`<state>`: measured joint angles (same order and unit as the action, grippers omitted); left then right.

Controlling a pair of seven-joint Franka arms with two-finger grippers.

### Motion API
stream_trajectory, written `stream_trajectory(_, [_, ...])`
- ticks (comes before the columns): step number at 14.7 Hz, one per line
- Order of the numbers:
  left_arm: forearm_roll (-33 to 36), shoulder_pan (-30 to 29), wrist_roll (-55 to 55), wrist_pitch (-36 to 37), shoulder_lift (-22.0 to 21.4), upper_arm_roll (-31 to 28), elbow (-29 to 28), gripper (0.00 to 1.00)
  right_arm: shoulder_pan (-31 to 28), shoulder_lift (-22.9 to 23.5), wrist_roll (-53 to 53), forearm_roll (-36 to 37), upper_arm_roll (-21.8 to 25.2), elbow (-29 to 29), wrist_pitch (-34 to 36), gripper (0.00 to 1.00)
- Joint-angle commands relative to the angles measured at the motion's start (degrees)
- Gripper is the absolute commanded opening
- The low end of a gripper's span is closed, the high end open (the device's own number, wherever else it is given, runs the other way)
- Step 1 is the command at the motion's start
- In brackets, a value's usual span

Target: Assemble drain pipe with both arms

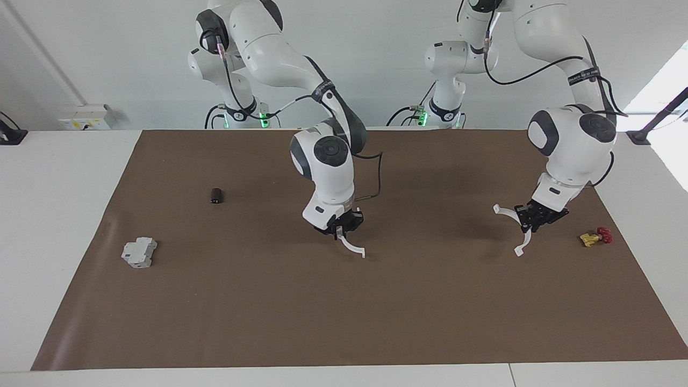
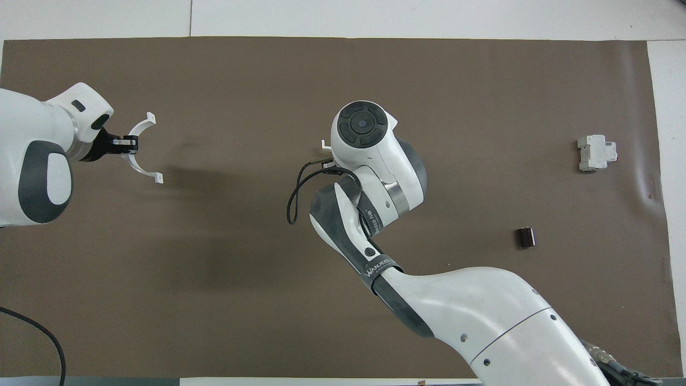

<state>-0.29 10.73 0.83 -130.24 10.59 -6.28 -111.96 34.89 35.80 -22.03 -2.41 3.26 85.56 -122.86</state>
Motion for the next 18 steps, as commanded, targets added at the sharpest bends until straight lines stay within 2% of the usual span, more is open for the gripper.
stream_trajectory(1, [0.9, 4.9, 4.08, 1.83, -0.3, -0.66, 0.51, 0.0, 0.0, 1.2, 0.76, 0.82, 0.08, -0.22, -1.59, 0.12])
stream_trajectory(2, [0.91, 6.82, 5.66, 2.01, -0.13, -0.66, 0.51, 0.0, 0.26, 1.37, 0.76, 0.82, 0.08, -0.13, -1.68, 0.16])
stream_trajectory(3, [1.69, 8.58, 7.42, 1.92, 0.22, -0.66, 0.51, 0.0, 0.26, 1.46, 0.84, 0.82, 0.08, 0.04, -2.38, 0.28])
stream_trajectory(4, [3.35, 9.99, 9.78, 1.58, 0.57, -0.58, 0.6, 0.0, 0.26, 1.38, 0.84, 0.74, 0.08, 0.57, -3.52, 0.59])
stream_trajectory(5, [4.85, 11.83, 12.68, 1.22, 1.27, -0.58, 0.77, 0.0, 0.35, 1.37, 0.76, 0.74, 0.08, 0.66, -4.14, 1.0])
stream_trajectory(7, [5.74, 14.65, 16.12, 1.13, 3.03, -0.58, 1.91, 0.0, -0.35, -0.02, 0.76, 0.39, 0.17, -0.74, -2.4, 1.0])
stream_trajectory(10, [6.0, 18.34, 22.09, 1.83, 9.43, -0.66, 8.13, 0.0, -4.73, -7.04, 0.76, 0.91, 0.52, -2.24, 7.34, 1.0])
stream_trajectory(11, [6.44, 20.01, 24.55, 1.92, 11.63, -0.66, 10.25, 0.0, -7.1, -10.72, 0.84, 1.0, 0.69, -1.98, 10.76, 1.0])
stream_trajectory(15, [8.11, 24.76, 28.17, 0.96, 15.07, -0.66, 11.49, 0.0, -15.88, -20.58, 4.42, 0.91, 0.69, -1.54, 24.83, 1.0])
stream_trajectory(18, [10.92, 26.0, 29.93, -1.67, 15.25, -0.49, 10.63, 0.0, -23.44, -26.73, 11.11, 0.91, 0.7, -1.54, 31.26, 1.0])
